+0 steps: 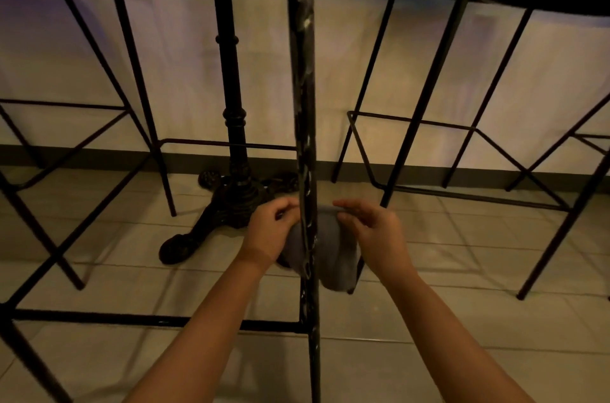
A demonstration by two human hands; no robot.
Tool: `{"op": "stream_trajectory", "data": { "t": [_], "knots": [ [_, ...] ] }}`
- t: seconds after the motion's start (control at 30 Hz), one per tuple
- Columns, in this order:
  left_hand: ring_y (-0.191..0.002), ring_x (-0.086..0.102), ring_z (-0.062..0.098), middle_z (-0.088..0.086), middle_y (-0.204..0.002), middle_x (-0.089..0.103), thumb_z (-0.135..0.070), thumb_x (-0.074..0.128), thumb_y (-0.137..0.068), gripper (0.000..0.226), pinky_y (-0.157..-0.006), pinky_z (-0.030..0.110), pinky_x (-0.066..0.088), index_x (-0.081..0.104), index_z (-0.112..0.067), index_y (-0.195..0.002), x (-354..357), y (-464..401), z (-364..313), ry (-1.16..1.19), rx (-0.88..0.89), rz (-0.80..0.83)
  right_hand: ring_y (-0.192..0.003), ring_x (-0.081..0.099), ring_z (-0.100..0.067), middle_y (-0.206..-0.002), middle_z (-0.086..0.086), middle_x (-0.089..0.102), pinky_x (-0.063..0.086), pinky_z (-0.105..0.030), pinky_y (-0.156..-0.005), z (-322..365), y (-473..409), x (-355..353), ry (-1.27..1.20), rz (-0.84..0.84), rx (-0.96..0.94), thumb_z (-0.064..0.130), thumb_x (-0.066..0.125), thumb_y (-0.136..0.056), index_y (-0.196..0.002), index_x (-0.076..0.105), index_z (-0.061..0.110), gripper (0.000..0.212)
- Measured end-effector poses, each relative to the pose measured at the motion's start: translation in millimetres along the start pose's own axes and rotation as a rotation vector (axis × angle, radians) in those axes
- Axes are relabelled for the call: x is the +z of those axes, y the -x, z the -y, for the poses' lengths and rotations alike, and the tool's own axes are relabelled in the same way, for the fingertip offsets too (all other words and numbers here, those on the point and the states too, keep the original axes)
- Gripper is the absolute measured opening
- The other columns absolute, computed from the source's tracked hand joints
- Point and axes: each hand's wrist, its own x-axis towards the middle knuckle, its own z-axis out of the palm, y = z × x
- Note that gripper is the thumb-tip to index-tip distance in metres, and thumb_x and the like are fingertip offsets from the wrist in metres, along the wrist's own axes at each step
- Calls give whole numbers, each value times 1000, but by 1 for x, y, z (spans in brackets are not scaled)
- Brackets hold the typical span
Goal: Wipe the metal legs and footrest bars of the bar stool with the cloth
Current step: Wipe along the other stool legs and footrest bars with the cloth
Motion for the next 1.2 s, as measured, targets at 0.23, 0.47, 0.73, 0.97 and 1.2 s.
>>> {"op": "stream_trajectory", "data": {
  "t": [0.23,0.47,0.73,0.97,1.2],
  "knots": [
    [-87,62,16,8,-90,66,-19,57,-89,15,-74,23,53,66,-9,-97,11,-21,8,-79,-29,-148,-96,56,-2,-101,8,63,51,-21,-78,-14,-29,6,-44,-21,-13,12,57,-88,-116,53,36,38],
    [-89,60,17,10,-96,64,-17,53,-90,19,-82,26,49,64,-7,-102,15,-42,6,-178,-116,-187,-112,47,-3,-125,5,54,42,-13,-86,-37,-47,13,124,215,-97,3,52,-90,-130,46,34,52],
    [-102,54,16,10,-114,60,-12,55,-89,22,-80,9,41,62,-10,-110,27,-64,16,-245,-9,-247,-93,44,12,-123,5,56,32,8,-75,-58,-78,22,-5,54,-139,6,52,-90,-130,46,33,48],
    [-102,52,20,9,-106,49,-19,60,-86,18,-99,32,41,66,-27,-101,27,-85,35,-422,45,-257,-92,53,-3,-113,-4,60,44,-14,-84,-71,-105,40,41,4,-84,9,53,-91,-141,29,35,61],
    [-99,44,9,5,-112,45,-14,61,-86,21,-86,8,32,65,-9,-106,34,-108,38,-440,5,-278,-101,58,-18,-116,-8,61,43,-22,-81,-78,-135,56,170,-39,-109,12,54,-91,-139,35,32,56]
  ]
}}
